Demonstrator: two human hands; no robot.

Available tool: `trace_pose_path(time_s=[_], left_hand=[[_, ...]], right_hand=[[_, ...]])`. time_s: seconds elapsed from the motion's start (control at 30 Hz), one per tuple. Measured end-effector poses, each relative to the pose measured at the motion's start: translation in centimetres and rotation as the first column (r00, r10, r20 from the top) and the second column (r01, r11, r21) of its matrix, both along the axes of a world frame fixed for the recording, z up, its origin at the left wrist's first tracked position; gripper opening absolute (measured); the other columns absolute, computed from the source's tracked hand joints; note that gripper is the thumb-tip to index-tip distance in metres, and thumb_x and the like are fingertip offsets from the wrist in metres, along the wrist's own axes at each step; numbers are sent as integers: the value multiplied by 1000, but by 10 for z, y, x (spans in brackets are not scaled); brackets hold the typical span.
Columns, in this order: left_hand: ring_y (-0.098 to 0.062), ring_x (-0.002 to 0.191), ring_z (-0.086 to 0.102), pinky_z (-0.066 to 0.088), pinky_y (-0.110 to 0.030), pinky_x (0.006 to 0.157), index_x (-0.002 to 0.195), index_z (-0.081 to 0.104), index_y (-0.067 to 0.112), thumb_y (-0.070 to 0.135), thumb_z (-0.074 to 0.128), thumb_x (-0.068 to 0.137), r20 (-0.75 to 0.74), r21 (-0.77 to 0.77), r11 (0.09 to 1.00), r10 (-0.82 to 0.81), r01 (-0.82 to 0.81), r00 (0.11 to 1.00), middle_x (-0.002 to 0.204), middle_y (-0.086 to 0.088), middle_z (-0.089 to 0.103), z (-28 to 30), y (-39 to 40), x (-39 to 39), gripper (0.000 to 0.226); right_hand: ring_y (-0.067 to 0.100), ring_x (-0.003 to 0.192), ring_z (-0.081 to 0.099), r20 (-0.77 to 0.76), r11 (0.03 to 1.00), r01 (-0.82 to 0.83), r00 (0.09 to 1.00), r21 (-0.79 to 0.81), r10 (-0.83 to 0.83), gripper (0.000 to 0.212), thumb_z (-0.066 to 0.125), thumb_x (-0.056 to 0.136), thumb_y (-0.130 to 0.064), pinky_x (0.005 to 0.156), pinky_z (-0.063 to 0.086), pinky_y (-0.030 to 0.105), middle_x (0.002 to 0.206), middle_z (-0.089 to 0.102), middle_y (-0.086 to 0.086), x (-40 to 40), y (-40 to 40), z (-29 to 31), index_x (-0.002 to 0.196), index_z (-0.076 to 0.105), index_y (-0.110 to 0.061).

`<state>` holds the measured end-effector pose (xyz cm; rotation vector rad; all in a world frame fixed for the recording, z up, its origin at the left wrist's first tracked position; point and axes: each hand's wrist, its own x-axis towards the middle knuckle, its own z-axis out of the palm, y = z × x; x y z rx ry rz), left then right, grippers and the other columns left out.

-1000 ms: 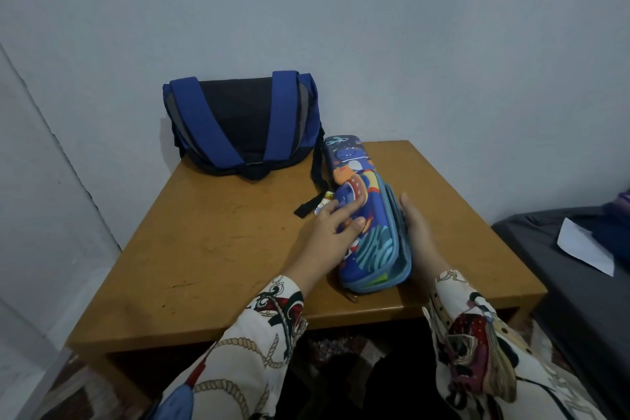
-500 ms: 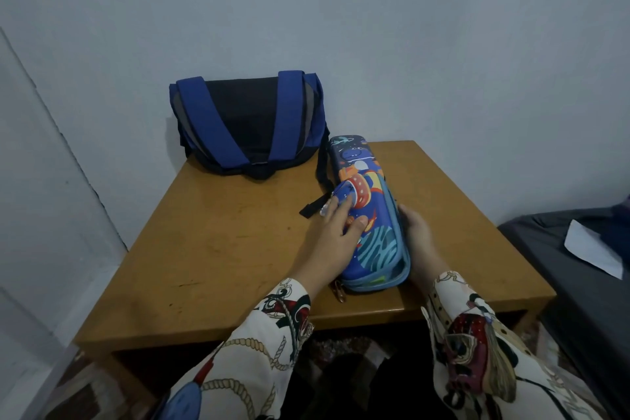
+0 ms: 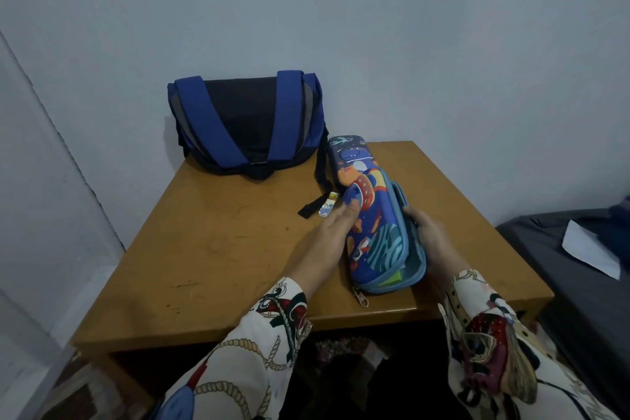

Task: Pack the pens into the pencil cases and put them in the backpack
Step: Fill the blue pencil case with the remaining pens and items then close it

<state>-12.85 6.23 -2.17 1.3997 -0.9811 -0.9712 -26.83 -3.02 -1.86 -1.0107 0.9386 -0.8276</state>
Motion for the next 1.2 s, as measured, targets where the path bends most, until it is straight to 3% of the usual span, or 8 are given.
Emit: trace_pose_path(time_s=[0.1, 0.23, 0.33, 0.53, 0.8, 0.93, 1.07, 1.2], left_hand=[[-18, 124, 55, 44, -44, 104, 139, 41, 41, 86, 52, 69, 118, 5, 1000, -4, 4, 993, 138, 7, 54, 4, -4, -9, 84], [-19, 137, 37, 36, -46, 110, 150, 18, 38, 85, 55, 62, 304, -20, 1000, 16, -10, 952, 152, 5, 34, 19, -9, -28, 107], [-23, 133, 43, 42, -46, 106, 151, 15, 38, 69, 67, 57, 247, -3, 999, 36, -36, 968, 150, 0, 36, 22, -10, -31, 112], [-20, 89, 65, 51, -17, 59, 123, 51, 30, 12, 53, 94, 1, -154, 982, 114, -113, 993, 113, -13, 64, 22, 9, -15, 35], [-20, 85, 67, 54, -29, 64, 114, 61, 16, 16, 50, 94, -80, -19, 935, 352, -354, 933, 99, -7, 69, 2, 30, 29, 23], [-18, 79, 69, 56, -40, 74, 104, 67, 22, 40, 50, 96, 146, 58, 882, 456, -468, 878, 85, 2, 72, -16, 27, 47, 26], [-5, 73, 59, 50, -28, 67, 118, 60, 22, 42, 44, 99, 427, 33, 864, 442, -502, 789, 89, 12, 63, -15, 17, 56, 32], [-14, 113, 52, 47, -43, 96, 135, 50, 29, 42, 41, 98, 695, -62, 908, 338, -414, 635, 127, 8, 57, -11, -10, 72, 40]], right_hand=[[29, 72, 69, 66, 996, -73, 995, -41, 76, 39, 54, 99, -25, 59, 60, 34, 113, 65, 30, 4, 2, 2, 126, 57, 3], [27, 73, 73, 107, 990, -127, 985, -66, 133, 36, 59, 95, -18, 57, 59, 33, 103, 69, 21, 4, 1, 8, 126, 56, 1], [28, 71, 72, 88, 991, -128, 987, -42, 131, 32, 58, 94, -6, 55, 59, 34, 101, 69, 20, 1, -2, 6, 126, 55, -3], [33, 78, 70, 63, 996, -88, 994, -25, 90, 37, 62, 91, -9, 62, 60, 40, 106, 68, 24, 2, -9, -6, 128, 56, -3], [22, 55, 70, 43, 995, -95, 994, -20, 96, 9, 54, 98, -11, 47, 56, 31, 70, 73, 9, -11, -19, -13, 100, 62, -8], [25, 59, 68, 2, 995, -97, 995, -19, 97, 11, 55, 98, -15, 54, 57, 35, 73, 71, 12, -22, -25, -13, 93, 61, -8], [31, 73, 67, -14, 992, -128, 992, 3, 128, 17, 58, 96, -21, 71, 56, 43, 89, 70, 17, -30, -31, -15, 104, 62, -7], [28, 67, 70, 13, 988, -153, 988, 26, 153, 15, 57, 97, -21, 63, 58, 39, 82, 72, 14, -32, -33, -18, 102, 61, -8]])
